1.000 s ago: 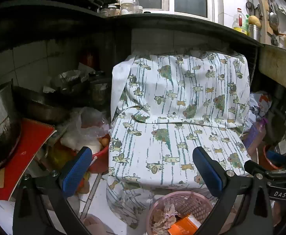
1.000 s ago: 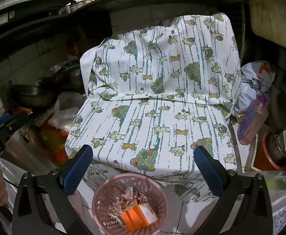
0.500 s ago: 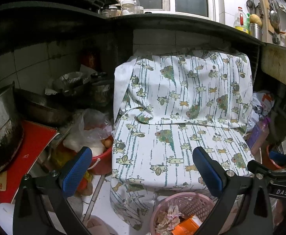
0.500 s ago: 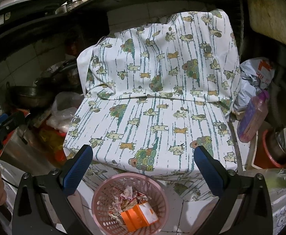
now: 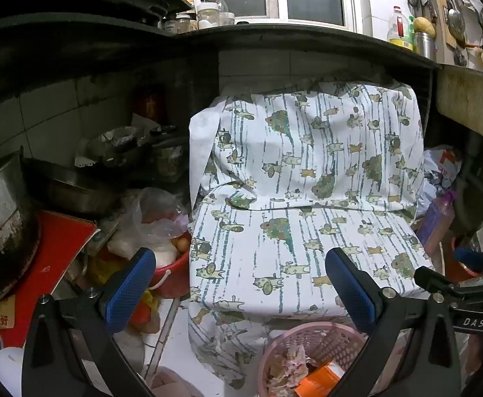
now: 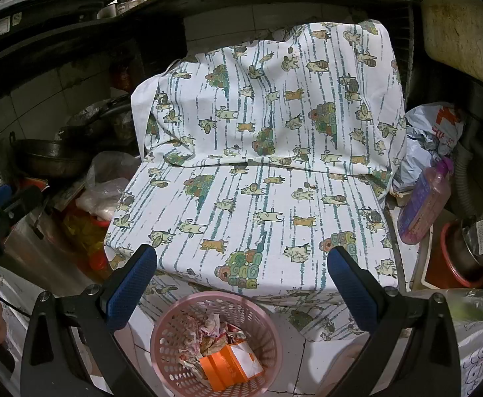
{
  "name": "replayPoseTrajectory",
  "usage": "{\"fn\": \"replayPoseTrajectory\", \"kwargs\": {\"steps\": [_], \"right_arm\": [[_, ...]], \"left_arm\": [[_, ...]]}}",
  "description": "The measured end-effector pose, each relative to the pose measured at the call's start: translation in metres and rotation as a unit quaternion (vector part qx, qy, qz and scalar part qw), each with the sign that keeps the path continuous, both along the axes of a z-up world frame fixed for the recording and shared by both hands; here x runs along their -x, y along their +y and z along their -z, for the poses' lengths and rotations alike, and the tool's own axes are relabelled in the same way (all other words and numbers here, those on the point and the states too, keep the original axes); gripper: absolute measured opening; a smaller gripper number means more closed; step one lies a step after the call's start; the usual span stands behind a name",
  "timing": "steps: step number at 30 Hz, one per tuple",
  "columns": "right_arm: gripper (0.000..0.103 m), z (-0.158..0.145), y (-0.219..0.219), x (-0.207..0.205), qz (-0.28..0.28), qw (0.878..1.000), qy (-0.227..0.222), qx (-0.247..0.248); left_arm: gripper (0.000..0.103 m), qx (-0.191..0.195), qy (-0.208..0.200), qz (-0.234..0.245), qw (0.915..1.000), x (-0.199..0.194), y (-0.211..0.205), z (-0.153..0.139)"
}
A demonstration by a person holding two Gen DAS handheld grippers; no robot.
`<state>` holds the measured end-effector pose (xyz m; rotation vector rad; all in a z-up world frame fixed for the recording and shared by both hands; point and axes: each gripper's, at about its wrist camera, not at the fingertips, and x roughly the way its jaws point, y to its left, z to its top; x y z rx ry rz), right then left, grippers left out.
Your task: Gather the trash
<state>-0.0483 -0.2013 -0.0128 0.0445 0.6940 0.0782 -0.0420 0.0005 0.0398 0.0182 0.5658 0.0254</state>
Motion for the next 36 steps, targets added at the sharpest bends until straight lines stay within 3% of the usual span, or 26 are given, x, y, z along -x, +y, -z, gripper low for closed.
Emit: {"fn": "replayPoseTrajectory", "kwargs": {"steps": [36], "right_arm": [[0.102, 0.0036, -0.0023, -0.0022, -0.003, 1.000, 0.008, -0.002]], "left_arm": [[0.103, 0.009, 0.008, -0.005, 0.9999, -0.0011, 0.0009, -0.0022]]}}
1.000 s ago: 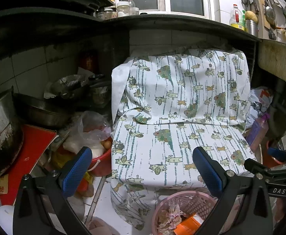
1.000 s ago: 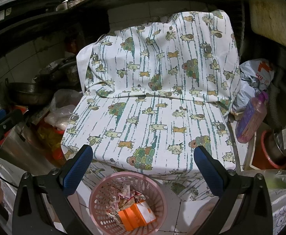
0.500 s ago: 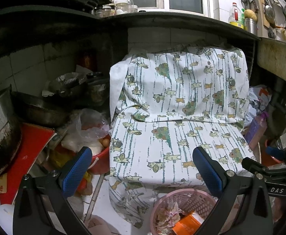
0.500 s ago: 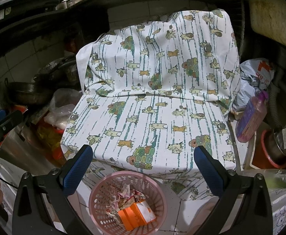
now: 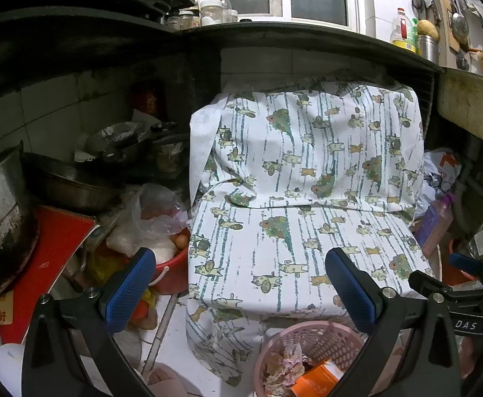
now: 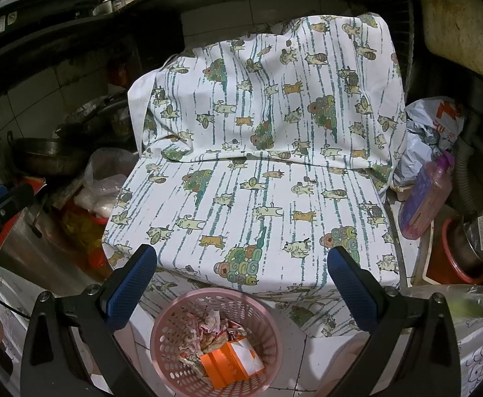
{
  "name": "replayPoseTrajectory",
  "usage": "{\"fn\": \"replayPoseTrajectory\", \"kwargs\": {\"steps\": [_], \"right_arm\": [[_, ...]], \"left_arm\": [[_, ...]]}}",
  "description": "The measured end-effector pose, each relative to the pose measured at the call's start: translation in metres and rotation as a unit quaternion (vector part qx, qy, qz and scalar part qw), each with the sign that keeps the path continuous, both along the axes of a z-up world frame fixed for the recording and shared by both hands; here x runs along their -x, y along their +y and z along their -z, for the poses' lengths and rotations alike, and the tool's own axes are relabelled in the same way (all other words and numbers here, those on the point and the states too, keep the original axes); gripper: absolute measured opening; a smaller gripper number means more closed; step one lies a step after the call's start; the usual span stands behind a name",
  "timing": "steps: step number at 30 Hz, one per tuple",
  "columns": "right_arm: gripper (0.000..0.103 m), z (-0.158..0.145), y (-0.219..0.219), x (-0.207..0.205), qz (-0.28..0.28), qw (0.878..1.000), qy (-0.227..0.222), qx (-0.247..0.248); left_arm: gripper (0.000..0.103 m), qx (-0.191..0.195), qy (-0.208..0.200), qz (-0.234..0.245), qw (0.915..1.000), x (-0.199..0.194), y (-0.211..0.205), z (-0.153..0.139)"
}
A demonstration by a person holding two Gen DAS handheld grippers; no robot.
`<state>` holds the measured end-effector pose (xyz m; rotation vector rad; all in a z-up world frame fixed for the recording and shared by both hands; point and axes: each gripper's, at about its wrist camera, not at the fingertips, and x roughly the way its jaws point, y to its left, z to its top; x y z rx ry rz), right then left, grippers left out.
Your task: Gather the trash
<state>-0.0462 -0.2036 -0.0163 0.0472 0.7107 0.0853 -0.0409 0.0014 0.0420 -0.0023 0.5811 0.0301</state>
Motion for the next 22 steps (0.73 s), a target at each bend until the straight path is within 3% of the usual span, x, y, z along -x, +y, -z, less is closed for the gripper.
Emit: {"fn": "replayPoseTrajectory", "kwargs": {"steps": [22], "right_arm": [[0.102, 0.0053, -0.0025, -0.0042, 0.006, 1.000, 0.009, -0.001]], "left_arm": [[0.103, 0.002, -0.001, -0.005, 1.0000, 0.0001, 0.0015, 0.0013]]}}
